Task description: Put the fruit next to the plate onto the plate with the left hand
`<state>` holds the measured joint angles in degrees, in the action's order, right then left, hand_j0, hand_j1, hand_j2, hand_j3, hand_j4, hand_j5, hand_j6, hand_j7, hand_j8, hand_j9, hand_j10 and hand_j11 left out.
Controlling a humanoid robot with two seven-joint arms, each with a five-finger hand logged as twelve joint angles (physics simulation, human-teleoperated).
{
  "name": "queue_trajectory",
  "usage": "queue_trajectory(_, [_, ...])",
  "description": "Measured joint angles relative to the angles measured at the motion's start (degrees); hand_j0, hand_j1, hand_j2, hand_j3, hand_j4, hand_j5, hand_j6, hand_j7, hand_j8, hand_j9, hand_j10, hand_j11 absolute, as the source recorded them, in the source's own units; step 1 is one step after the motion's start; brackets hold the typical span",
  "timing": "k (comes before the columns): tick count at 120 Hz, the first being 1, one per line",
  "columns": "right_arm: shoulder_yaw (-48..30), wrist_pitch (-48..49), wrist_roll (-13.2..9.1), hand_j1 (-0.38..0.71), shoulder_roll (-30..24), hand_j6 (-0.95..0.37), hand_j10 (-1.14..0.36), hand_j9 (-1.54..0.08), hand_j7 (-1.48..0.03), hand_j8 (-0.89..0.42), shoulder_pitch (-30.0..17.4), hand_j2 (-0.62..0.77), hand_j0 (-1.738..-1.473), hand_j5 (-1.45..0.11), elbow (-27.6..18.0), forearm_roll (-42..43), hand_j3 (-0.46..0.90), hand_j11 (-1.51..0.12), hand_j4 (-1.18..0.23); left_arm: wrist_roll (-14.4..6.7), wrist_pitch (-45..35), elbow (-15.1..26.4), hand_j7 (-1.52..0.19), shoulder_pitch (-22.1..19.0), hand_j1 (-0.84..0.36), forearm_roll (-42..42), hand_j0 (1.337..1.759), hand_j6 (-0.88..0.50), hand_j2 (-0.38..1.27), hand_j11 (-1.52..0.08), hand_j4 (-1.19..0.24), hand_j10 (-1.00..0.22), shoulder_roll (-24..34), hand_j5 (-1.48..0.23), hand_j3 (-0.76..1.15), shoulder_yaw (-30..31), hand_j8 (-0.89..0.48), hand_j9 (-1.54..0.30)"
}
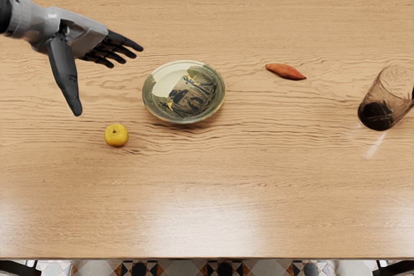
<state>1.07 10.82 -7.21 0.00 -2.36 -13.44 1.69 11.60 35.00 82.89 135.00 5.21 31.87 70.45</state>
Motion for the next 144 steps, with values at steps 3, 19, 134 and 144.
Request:
queue_trajectory(3, [-0.1,0.0,0.0,-0.33,0.0,-0.01,-0.01,-0.02,-0.02,-0.01,0.0,0.00,-1.658,-0.02,0.0,0.0,0.00,-0.02,-0.01,0.0,0.0,-0.1,-0.01,0.0,0.34,0.0,1.658,-0.01,0.00,-0.01,-0.01,-0.01,0.0,-0.01,0.00,-0.1,-0.01,-0.01])
queue_trajectory(19, [-0.1,0.0,0.0,-0.33,0.0,-0.01,-0.01,-0.02,-0.02,-0.01,0.0,0.00,-1.658,-0.02,0.0,-0.1,0.00,-0.02,-0.01,0.0,0.0,-0.2,-0.01,0.1,0.34,-0.1,1.658,-0.01,0.00,-0.01,-0.01,-0.01,-0.2,-0.01,0.00,-0.4,-0.01,-0.01])
queue_trajectory(134, [-0.1,0.0,0.0,-0.33,0.0,-0.01,-0.01,-0.02,-0.02,-0.01,-0.1,0.00,-1.658,-0.02,0.0,-0.1,0.00,-0.02,-0.01,-3.7,-57.2,18.2,-0.01,-0.6,0.34,22.3,1.658,-0.01,0.00,-0.01,-0.01,-0.01,-29.0,-0.01,0.00,8.7,-0.01,-0.01])
queue_trajectory(144, [-0.1,0.0,0.0,-0.33,0.0,-0.01,-0.01,-0.02,-0.02,-0.01,-0.1,0.00,-1.658,-0.02,0.0,-0.1,0.00,-0.02,-0.01,-3.7,-58.6,18.4,-0.01,-3.2,0.34,22.4,1.658,-0.01,0.00,-0.01,-0.01,-0.01,-30.7,-0.01,0.00,7.2,-0.01,-0.01])
